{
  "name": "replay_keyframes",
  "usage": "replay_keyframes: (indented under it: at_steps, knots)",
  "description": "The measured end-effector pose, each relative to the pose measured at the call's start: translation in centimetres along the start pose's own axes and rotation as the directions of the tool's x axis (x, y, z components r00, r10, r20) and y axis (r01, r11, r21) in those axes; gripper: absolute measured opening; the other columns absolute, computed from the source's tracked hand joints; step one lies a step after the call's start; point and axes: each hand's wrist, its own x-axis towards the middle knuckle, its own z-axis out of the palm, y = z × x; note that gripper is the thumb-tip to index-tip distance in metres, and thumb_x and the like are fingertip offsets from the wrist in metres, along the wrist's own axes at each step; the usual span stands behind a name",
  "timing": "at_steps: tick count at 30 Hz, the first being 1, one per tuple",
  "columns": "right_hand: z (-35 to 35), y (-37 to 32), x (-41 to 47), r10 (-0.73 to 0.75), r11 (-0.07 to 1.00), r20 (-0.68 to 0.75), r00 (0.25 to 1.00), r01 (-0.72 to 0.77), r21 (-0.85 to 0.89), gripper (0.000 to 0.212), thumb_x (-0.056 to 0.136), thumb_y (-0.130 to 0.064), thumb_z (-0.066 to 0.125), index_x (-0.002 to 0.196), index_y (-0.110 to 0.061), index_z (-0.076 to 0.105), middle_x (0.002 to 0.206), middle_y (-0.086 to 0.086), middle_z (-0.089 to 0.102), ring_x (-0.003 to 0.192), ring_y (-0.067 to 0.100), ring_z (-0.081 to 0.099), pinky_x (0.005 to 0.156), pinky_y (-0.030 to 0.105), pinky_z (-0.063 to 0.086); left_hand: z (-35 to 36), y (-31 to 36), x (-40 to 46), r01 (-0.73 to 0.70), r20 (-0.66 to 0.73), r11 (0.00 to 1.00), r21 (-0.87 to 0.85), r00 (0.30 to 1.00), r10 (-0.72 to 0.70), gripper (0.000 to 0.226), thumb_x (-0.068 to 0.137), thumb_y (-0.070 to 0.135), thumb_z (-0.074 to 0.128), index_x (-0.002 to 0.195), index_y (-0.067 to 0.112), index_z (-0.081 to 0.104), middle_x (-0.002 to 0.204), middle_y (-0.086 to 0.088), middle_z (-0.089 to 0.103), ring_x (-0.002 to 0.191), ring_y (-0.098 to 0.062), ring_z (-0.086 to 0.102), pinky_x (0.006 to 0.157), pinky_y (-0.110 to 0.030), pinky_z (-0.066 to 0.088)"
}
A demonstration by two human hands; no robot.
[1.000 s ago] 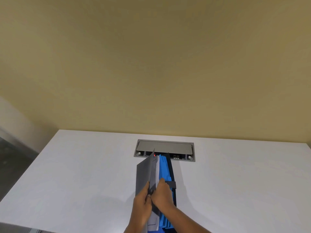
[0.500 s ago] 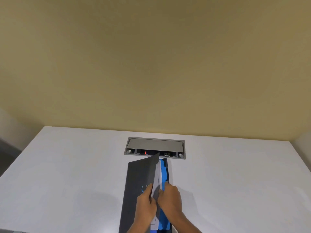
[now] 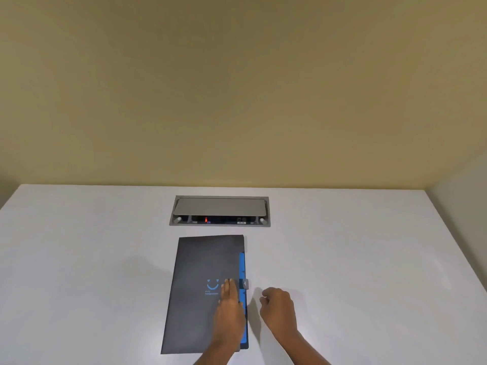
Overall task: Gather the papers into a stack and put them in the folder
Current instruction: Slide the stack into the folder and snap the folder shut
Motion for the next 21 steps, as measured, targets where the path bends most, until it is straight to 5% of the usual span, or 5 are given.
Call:
replay_keyframes:
  at_steps: [4,6,8,11,21]
  knots:
    - [0.5,-0.6,0.7,0.002,1.000,0.035,0.999,-0.002,-0.002,0.023,0.099,-0.012,0.063,0.083,-0.012,0.079,0.083,0.002,0.078,0.075,0.015,0.072,0.070,0.016,0.055,-0.6,-2.3,0.4,0.008,0.026,0.995,0.104,1.000,-0.010,0.076,0.103,0.030,0.051,0.162,0.016,0.004,0.172,-0.002,0.001,0.159,-0.022,0.010,0.125,-0.032,0.026]
    - [1.0,-1.5,1.4,-0.025,1.000,0.039,0.999,0.025,-0.005,0.035,0.099,-0.012,0.065,0.066,-0.021,0.069,0.066,-0.003,0.067,0.061,0.012,0.061,0.059,0.009,0.047,-1.1,-3.8,0.7,0.014,0.029,0.981,0.192,0.999,-0.020,0.084,0.101,0.038,0.054,0.162,0.016,0.001,0.172,-0.004,-0.002,0.159,-0.025,0.003,0.127,-0.038,0.017]
    - [1.2,-2.6,2.1,-0.052,0.999,0.061,0.997,0.052,-0.003,0.023,0.101,-0.016,0.066,0.081,-0.019,0.078,0.079,0.000,0.073,0.068,0.011,0.063,0.059,0.002,0.037,-1.5,-5.4,0.9,0.007,0.034,0.964,0.266,0.999,-0.017,0.089,0.098,0.046,0.054,0.162,0.016,0.000,0.172,-0.005,-0.004,0.159,-0.027,-0.003,0.128,-0.043,0.010]
    - [1.8,-3.8,3.2,-0.093,0.996,0.124,0.988,0.092,0.014,0.022,0.104,-0.022,0.060,0.108,-0.009,0.078,0.104,0.006,0.077,0.092,0.018,0.072,0.077,0.016,0.055,-2.0,-7.4,1.1,-0.013,0.049,0.924,0.382,0.999,-0.006,0.093,0.095,0.056,0.052,0.162,0.017,0.000,0.172,-0.008,-0.007,0.159,-0.032,-0.007,0.127,-0.050,0.009]
    - [4.2,-6.5,5.3,-0.141,0.973,0.245,0.959,0.180,-0.146,0.022,0.101,-0.018,0.062,0.117,-0.009,0.073,0.116,0.009,0.073,0.103,0.024,0.074,0.093,0.026,0.059,-2.8,-10.1,1.0,-0.042,0.076,0.895,0.444,0.997,0.009,0.100,0.092,0.068,0.045,0.161,0.023,-0.013,0.169,-0.010,-0.020,0.157,-0.036,-0.013,0.128,-0.056,0.005]
